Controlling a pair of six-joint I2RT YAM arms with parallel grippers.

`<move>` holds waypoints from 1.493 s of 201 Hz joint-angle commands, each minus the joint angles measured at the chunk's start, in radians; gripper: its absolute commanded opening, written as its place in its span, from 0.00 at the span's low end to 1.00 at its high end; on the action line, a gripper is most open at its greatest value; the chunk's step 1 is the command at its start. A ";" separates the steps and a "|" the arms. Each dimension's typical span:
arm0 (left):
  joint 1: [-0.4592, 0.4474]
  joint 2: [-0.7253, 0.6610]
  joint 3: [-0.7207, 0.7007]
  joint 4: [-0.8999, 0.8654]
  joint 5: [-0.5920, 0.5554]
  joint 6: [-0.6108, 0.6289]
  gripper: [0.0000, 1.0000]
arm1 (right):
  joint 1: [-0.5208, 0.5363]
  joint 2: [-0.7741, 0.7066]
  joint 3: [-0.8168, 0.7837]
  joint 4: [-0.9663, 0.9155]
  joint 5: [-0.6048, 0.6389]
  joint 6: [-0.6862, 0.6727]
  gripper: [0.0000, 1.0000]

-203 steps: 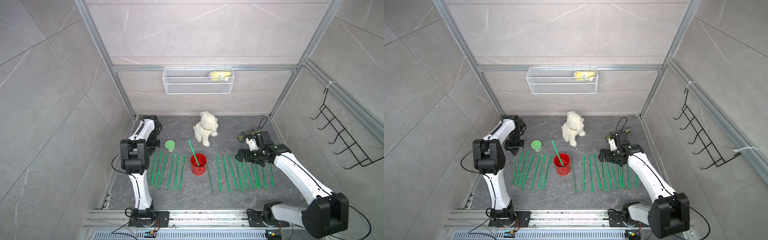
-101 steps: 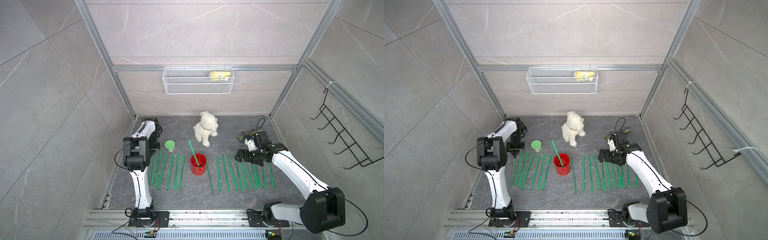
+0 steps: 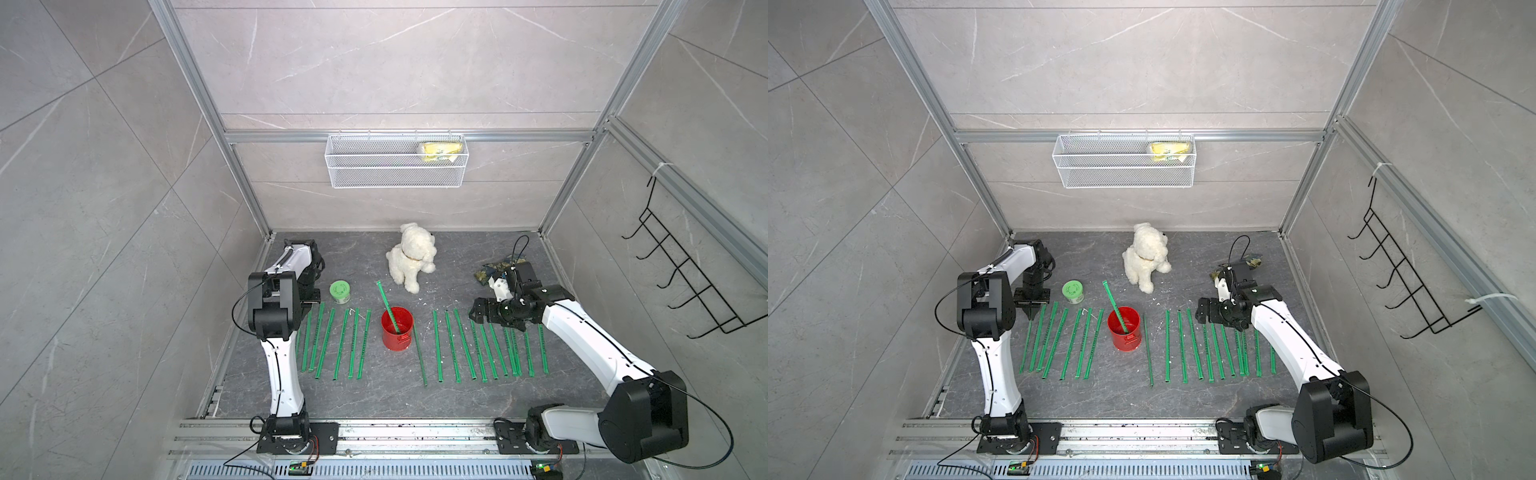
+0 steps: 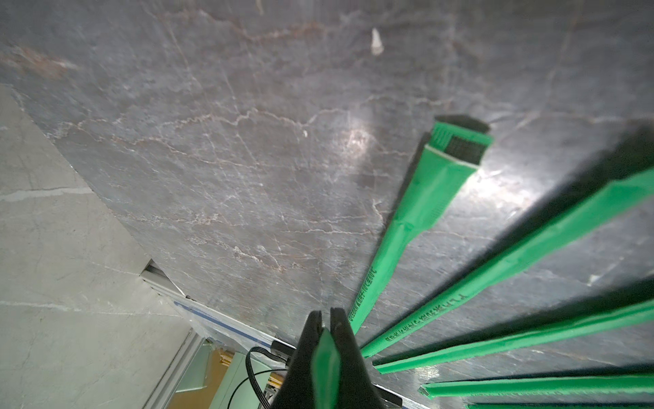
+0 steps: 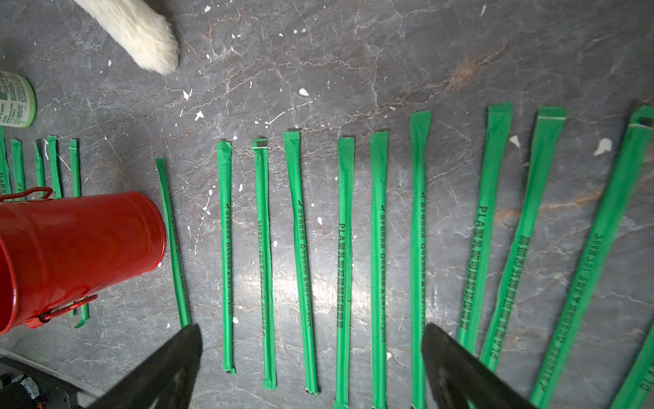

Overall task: Take the straws out of the storage container
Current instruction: Place the straw at the center of the board, then pick up the straw from the container.

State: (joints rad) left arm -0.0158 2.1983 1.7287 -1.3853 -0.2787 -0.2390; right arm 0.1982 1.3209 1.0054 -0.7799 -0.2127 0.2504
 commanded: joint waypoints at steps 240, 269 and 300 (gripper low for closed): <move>-0.525 -0.633 -0.163 0.424 0.318 -0.385 0.93 | 0.006 -0.015 0.129 -0.070 -0.036 0.010 1.00; -0.589 -0.626 -0.196 0.462 0.303 -0.425 0.98 | 0.006 -0.018 0.123 -0.083 -0.039 0.006 1.00; -0.632 -0.595 -0.197 0.462 0.269 -0.439 0.98 | 0.007 -0.038 0.116 -0.094 -0.031 0.004 1.00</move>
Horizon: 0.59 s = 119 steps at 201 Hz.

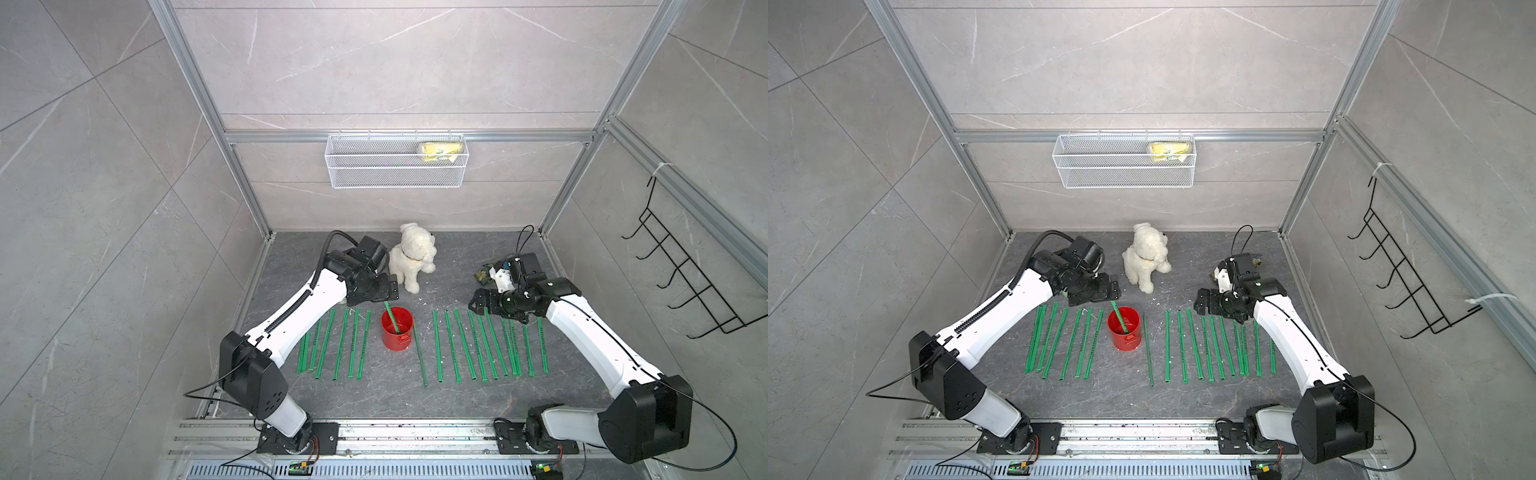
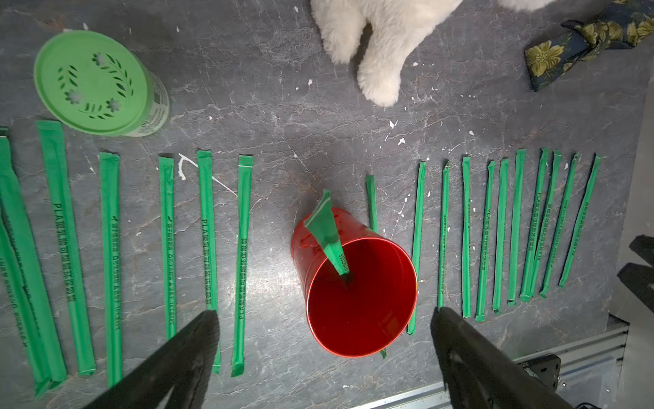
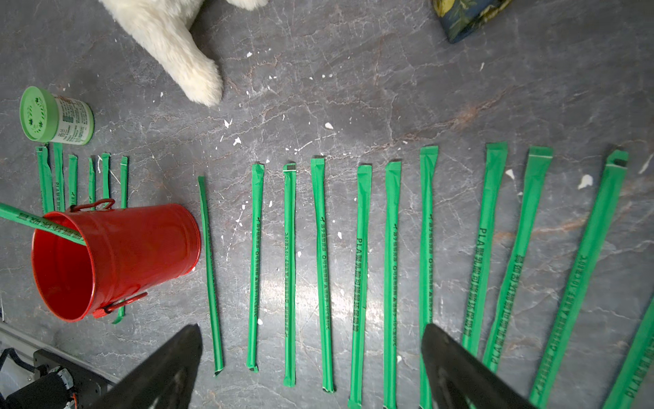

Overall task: Take the straws out of the storage container
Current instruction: Pick up the straw from the container.

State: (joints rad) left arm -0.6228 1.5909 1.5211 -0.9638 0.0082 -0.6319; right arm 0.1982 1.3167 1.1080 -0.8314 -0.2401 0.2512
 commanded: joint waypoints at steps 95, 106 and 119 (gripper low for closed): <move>-0.040 0.138 0.024 0.048 -0.023 -0.053 0.57 | 0.006 -0.033 -0.004 -0.044 0.011 -0.007 1.00; -0.040 0.149 0.025 0.048 -0.027 -0.053 0.50 | 0.006 -0.030 -0.006 -0.040 0.010 -0.008 1.00; -0.040 0.161 0.025 0.049 -0.026 -0.053 0.44 | 0.006 -0.028 -0.008 -0.040 0.010 -0.009 1.00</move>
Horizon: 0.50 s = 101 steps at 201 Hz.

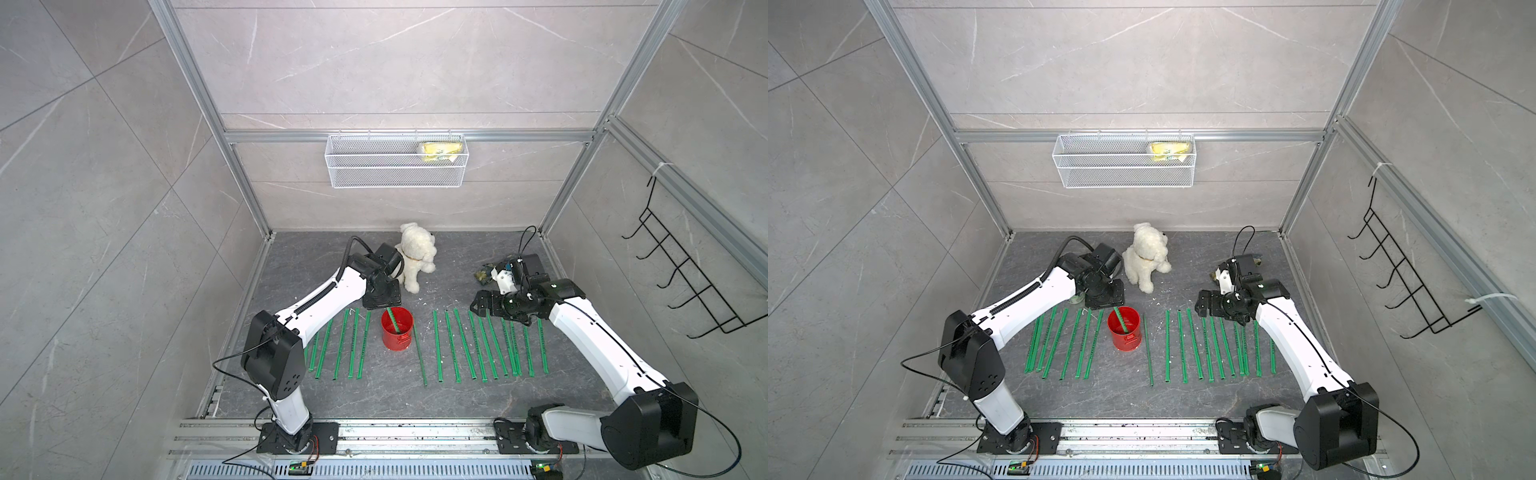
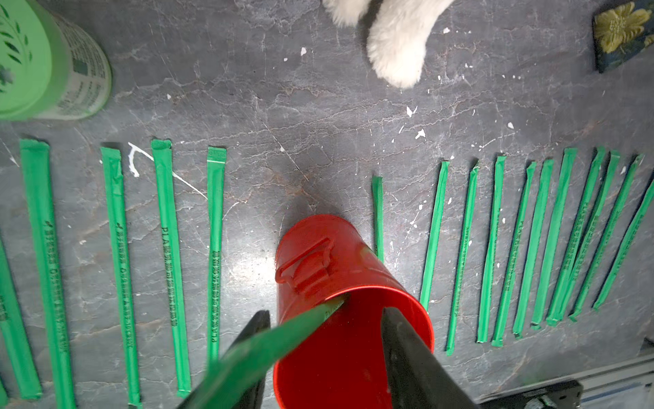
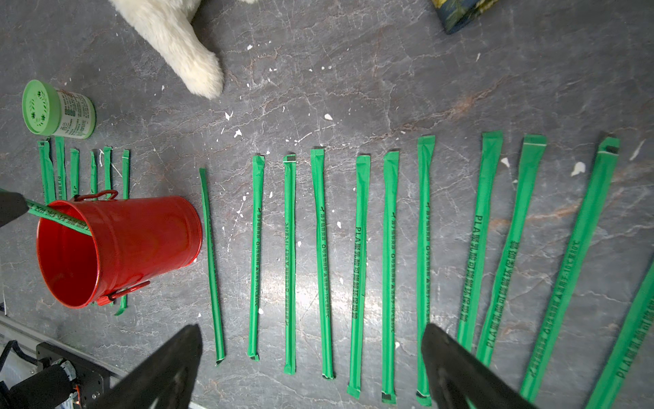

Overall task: Take the straws out of the storage container
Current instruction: Pick up the straw from the container.

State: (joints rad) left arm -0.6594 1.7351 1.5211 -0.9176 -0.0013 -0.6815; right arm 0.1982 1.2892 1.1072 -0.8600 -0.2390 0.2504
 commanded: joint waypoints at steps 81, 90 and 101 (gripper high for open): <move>-0.017 0.040 0.034 0.003 -0.004 0.002 0.01 | 0.006 -0.005 -0.005 -0.018 0.008 -0.013 1.00; -0.017 0.040 0.037 0.003 -0.003 0.003 0.00 | 0.006 -0.005 -0.006 -0.018 0.007 -0.015 1.00; -0.020 0.041 0.044 -0.002 -0.001 0.005 0.00 | 0.007 -0.005 -0.006 -0.018 0.007 -0.016 1.00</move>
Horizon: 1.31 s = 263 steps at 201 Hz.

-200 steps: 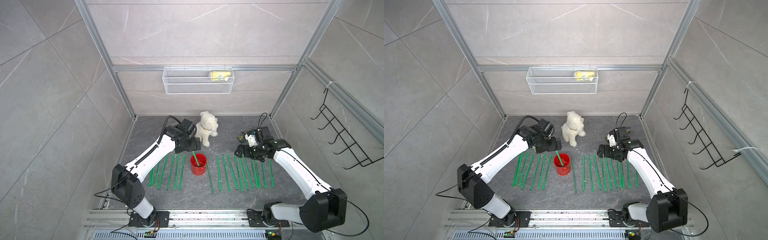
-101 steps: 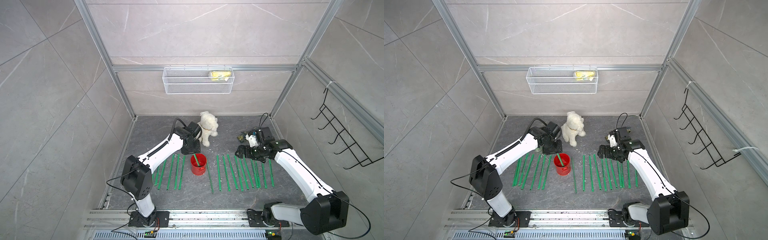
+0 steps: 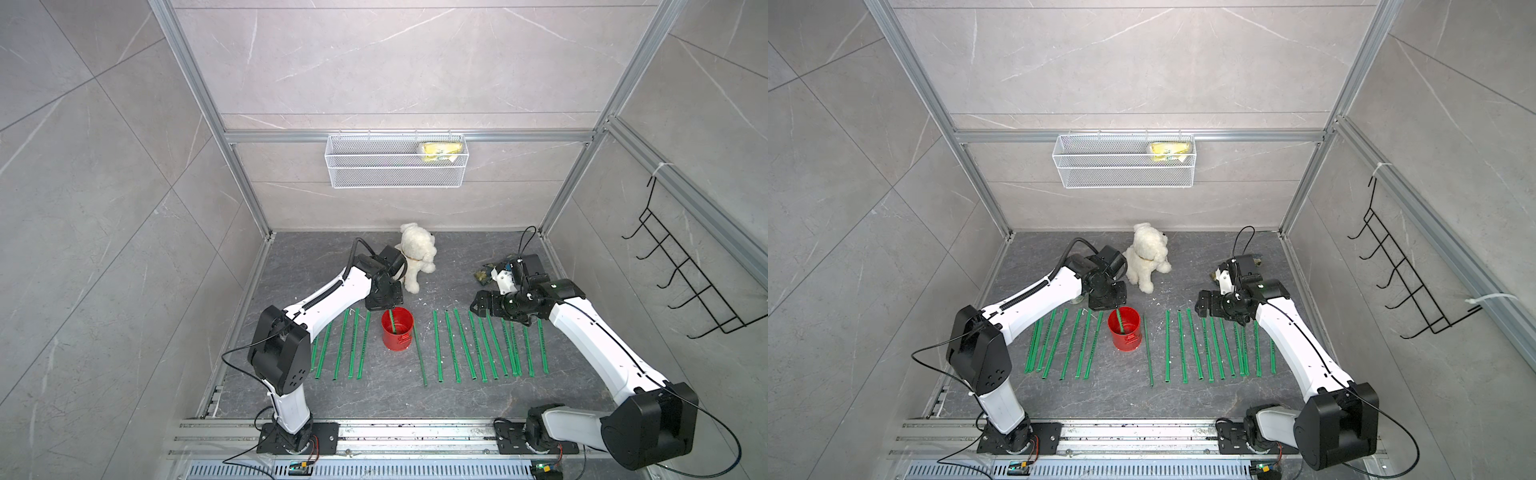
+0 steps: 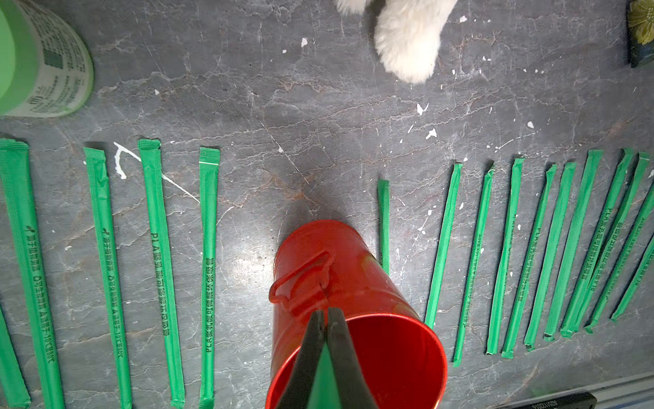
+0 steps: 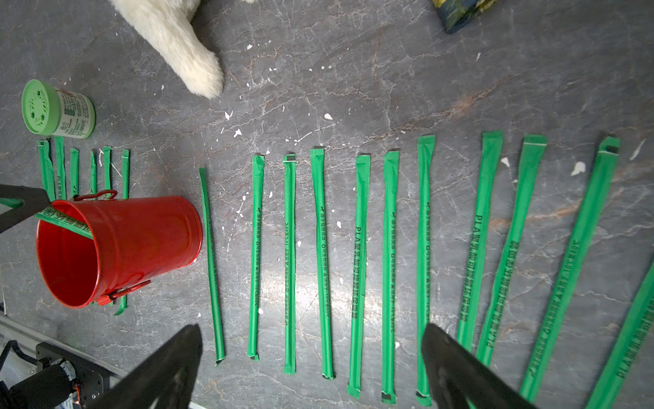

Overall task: Take the straws out of the storage container
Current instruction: Pick up the straw from the container.

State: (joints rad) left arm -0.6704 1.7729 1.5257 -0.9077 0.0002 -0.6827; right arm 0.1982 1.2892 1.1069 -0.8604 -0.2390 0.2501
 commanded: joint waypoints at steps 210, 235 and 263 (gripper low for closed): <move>0.032 0.011 0.796 -0.678 -0.321 0.215 0.00 | 0.008 -0.009 0.023 -0.024 -0.005 -0.025 1.00; 0.118 -0.035 0.737 -0.729 -0.374 0.227 0.00 | 0.006 -0.009 0.017 -0.019 -0.006 -0.024 1.00; 0.246 -0.089 0.629 -0.732 -0.397 0.261 0.01 | 0.006 -0.002 0.016 -0.015 -0.008 -0.023 1.00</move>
State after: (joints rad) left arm -0.5117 1.7569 2.2135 -1.5093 -0.3260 -0.4767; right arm 0.1982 1.2892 1.1072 -0.8604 -0.2398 0.2424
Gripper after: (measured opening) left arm 0.049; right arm 0.994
